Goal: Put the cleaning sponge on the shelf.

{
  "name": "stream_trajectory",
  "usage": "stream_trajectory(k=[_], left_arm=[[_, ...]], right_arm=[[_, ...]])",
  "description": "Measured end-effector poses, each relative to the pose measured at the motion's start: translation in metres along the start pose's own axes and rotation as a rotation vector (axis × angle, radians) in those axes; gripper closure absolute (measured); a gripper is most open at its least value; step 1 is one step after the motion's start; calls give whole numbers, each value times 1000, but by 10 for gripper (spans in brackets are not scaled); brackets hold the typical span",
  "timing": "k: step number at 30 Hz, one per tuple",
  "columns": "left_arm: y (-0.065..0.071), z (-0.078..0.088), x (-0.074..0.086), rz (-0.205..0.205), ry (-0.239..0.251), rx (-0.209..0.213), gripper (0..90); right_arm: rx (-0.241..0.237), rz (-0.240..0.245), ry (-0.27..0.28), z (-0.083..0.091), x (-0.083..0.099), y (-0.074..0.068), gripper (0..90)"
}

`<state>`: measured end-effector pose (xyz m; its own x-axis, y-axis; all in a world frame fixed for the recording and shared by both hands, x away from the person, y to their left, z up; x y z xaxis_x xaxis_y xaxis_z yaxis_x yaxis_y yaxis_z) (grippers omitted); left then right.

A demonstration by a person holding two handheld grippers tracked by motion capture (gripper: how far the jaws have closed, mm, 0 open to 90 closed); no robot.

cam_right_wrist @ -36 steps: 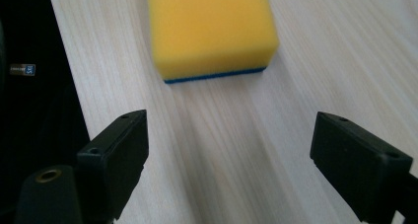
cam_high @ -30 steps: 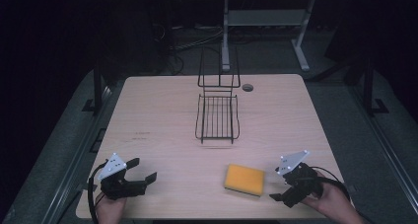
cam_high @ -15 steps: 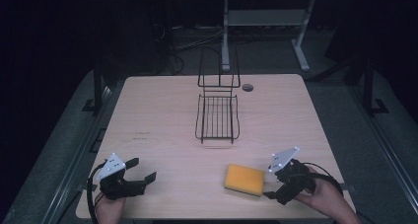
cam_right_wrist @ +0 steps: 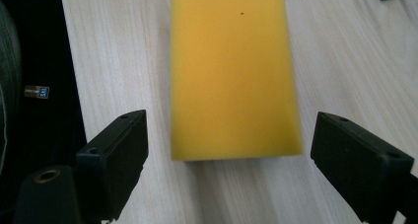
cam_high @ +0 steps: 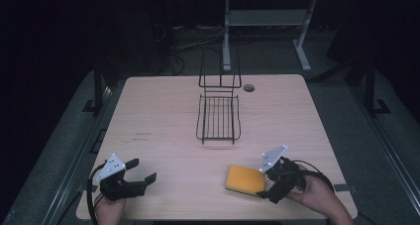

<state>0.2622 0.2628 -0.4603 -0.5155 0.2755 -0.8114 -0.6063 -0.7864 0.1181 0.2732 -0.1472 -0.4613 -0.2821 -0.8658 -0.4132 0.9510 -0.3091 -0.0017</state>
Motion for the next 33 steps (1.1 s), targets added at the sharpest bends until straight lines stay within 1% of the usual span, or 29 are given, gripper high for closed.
stream_trajectory(k=[3, 6, 21, 30, 33], left_arm=[[0, 0, 0, 0, 1, 1, 128], [0, 0, 0, 1, 1, 3, 128], [0, 1, 0, 2, 3, 5, 128], [0, 0, 0, 3, 3, 6, 128], [0, 0, 0, 3, 3, 6, 128]], right_arm=[[-8, 7, 0, -2, -3, 0, 142], [-15, 4, -6, -4, -5, 1, 142], [-26, 23, -32, -15, -20, 2, 142], [-34, 28, -40, -20, -26, 5, 141], [-40, 29, -50, -23, -27, 5, 142]])
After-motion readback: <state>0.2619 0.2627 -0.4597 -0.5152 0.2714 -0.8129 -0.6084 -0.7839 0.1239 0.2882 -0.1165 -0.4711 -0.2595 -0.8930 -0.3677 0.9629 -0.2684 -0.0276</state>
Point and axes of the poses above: each handheld gripper's, and its own axes: z roughly backward along the jaws, x roughly out of its underside, y roughly to its right, the point moved 5 cm from there along -z, roughly forward along the jaws, and after that the axes turned 5 degrees about -y, right-handed, at the moved point
